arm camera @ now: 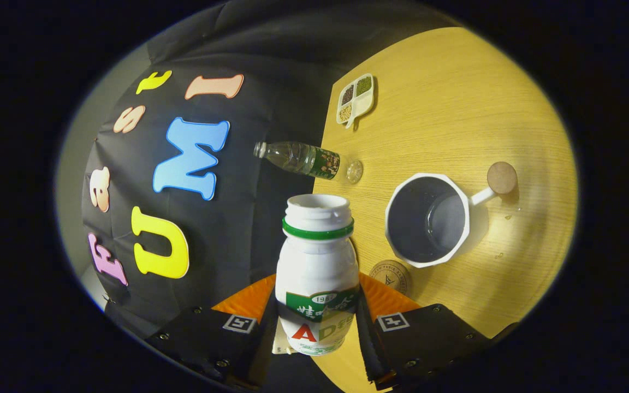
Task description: Take the bottle from table, then pour the juice into the cup, finally place the bottle on the coaster
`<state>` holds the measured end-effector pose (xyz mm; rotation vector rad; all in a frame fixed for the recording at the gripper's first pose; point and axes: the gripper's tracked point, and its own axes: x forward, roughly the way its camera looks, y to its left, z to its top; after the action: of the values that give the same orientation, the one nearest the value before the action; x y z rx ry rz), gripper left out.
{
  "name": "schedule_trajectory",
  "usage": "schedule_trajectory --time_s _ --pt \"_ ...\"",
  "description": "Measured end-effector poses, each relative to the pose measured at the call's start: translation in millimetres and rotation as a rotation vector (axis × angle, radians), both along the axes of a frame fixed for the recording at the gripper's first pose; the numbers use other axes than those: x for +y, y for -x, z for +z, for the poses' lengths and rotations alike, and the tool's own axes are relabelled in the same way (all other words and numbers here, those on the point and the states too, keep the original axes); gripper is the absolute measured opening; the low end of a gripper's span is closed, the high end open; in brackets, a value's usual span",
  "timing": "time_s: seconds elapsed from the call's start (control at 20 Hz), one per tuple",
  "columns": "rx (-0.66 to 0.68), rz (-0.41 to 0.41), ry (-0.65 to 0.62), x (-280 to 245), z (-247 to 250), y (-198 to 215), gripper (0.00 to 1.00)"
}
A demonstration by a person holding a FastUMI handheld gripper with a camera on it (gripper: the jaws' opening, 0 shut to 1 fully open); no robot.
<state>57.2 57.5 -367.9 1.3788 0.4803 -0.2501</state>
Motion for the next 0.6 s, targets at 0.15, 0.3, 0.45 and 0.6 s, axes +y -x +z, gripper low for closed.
schedule_trajectory --time_s 0.15,0.3,0.45,0.6 --pt "-0.011 0.042 0.061 6.4 1.5 -0.1 0.66" --pt "-0.019 0.083 0.182 1.9 2.2 0.0 0.66" --pt "-0.037 0.094 0.281 -4.0 6.5 0.6 0.66" --pt "-0.041 0.126 0.392 -3.7 5.6 4.0 0.66"
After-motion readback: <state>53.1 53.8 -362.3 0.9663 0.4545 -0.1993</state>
